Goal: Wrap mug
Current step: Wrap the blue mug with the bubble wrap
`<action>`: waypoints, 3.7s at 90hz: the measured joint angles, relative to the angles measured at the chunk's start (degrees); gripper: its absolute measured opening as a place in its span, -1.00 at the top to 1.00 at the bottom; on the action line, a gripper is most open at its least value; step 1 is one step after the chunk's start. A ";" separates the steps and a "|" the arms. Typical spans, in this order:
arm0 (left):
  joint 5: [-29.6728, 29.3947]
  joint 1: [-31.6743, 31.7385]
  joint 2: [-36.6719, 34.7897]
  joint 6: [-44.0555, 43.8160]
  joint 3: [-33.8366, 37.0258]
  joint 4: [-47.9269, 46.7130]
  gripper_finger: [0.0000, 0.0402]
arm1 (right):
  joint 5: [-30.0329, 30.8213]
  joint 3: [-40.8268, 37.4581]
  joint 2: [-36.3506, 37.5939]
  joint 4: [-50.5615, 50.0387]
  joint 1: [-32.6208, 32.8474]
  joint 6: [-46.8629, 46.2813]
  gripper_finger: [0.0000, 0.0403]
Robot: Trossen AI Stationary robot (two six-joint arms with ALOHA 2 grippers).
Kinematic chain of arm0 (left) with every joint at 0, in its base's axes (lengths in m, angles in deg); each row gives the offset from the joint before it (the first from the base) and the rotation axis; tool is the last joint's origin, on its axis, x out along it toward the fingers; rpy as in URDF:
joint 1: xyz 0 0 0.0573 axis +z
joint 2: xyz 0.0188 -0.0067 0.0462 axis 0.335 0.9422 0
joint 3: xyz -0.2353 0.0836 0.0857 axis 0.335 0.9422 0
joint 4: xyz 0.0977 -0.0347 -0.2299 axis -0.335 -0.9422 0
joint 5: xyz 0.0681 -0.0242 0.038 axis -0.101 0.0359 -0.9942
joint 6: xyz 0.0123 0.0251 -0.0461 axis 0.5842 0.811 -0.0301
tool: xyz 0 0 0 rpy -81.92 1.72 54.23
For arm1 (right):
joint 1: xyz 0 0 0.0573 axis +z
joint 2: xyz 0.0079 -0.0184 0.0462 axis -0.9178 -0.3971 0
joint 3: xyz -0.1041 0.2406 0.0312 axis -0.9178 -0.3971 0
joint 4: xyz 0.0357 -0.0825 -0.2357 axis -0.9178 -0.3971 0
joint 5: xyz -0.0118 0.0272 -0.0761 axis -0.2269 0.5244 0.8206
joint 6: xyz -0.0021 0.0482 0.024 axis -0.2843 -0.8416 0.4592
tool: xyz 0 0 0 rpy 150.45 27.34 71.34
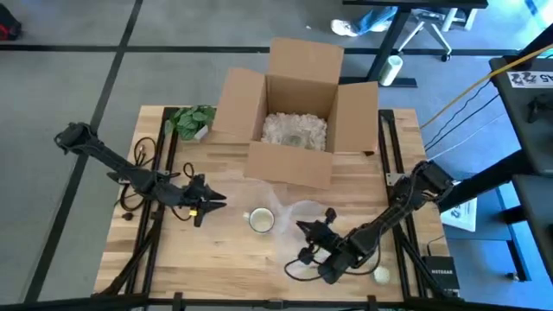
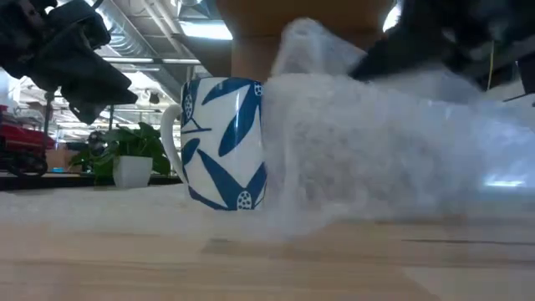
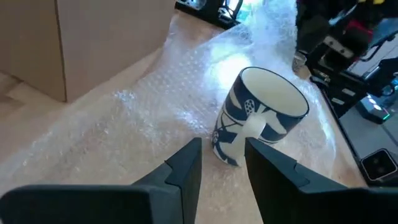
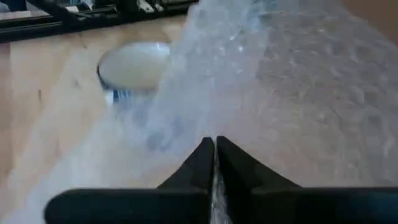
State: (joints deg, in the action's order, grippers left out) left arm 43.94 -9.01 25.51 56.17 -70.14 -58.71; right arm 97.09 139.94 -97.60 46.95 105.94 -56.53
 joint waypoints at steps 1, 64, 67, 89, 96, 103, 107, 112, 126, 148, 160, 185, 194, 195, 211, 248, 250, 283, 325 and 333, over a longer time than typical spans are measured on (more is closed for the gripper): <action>0.00 0.00 0.00 0.00 0.00 -0.01 0.48 | -0.24 0.43 0.00 0.39 -0.26 1.00 1.00; 5.63 -3.58 0.00 -7.33 0.00 -0.90 0.48 | -45.44 4.87 0.04 21.98 -20.05 22.73 1.00; 5.63 -3.81 0.00 -7.61 0.00 -0.91 0.48 | -46.86 4.87 0.04 21.59 -20.54 22.38 1.00; 5.37 -5.19 0.00 -7.44 0.00 -0.86 0.48 | -52.75 15.08 -3.69 4.38 -22.60 22.79 1.00; 5.15 -5.20 0.00 -7.34 0.00 -0.76 0.48 | -54.37 22.04 -6.93 -3.70 -22.99 24.60 1.00; 5.04 -5.20 0.00 -7.36 0.00 -0.66 0.48 | -55.89 29.12 -10.39 -12.27 -23.72 25.84 1.00; 5.04 -5.20 0.00 -7.37 0.00 -0.66 0.48 | -57.17 33.05 -12.66 -16.69 -24.15 26.02 1.00; 5.02 -5.25 0.00 -7.40 0.00 -0.65 0.48 | -58.88 37.38 -14.88 -20.73 -24.54 26.38 1.00; 5.02 -6.35 0.00 -8.14 0.00 -0.85 0.48 | -61.92 47.35 -21.36 -30.98 -25.15 27.01 1.00; 5.04 -9.28 -0.02 -11.93 0.00 -4.71 0.48 | -66.84 50.14 -25.94 -34.50 -25.45 26.39 1.00; 4.56 -10.28 0.04 -16.59 0.00 -10.38 0.48 | -68.38 49.92 -26.69 -35.27 -25.48 25.84 1.00; 4.35 -12.55 0.37 -24.71 0.00 -18.16 0.48 | -72.94 49.90 -27.52 -40.41 -24.74 28.07 1.00; 4.34 -13.45 0.39 -25.05 0.00 -18.46 0.48 | -72.77 49.89 -27.46 -40.98 -23.80 29.89 1.00; 4.34 -13.51 0.39 -25.11 0.00 -18.51 0.48 | -72.82 49.88 -27.39 -41.03 -23.68 30.22 1.00; 4.37 -13.84 0.31 -26.68 0.00 -20.62 0.48 | -76.37 49.81 -27.23 -42.93 -22.38 33.55 1.00; 8.23 -13.81 0.31 -35.95 -0.02 -30.06 0.48 | -78.46 49.74 -26.52 -46.97 -21.67 34.84 1.00; 8.36 -13.81 0.31 -36.53 -0.02 -30.58 0.48 | -78.45 49.74 -26.49 -46.69 -21.67 34.81 1.00; 7.39 -13.65 2.03 -28.83 -0.02 -32.27 0.48 | -78.10 52.72 -26.21 -42.55 -21.63 35.29 1.00; 2.85 -13.66 17.81 -14.46 -0.13 -17.77 0.48 | -78.17 52.76 -26.16 -39.18 -21.63 35.01 1.00; 2.05 -13.66 20.84 -16.36 -0.21 -15.08 0.48 | -78.15 52.78 -26.14 -39.11 -21.63 34.42 1.00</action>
State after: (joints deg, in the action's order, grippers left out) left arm 45.99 -22.67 46.35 39.81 -70.35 -73.79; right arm 18.94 192.73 -123.74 7.85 84.32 -22.11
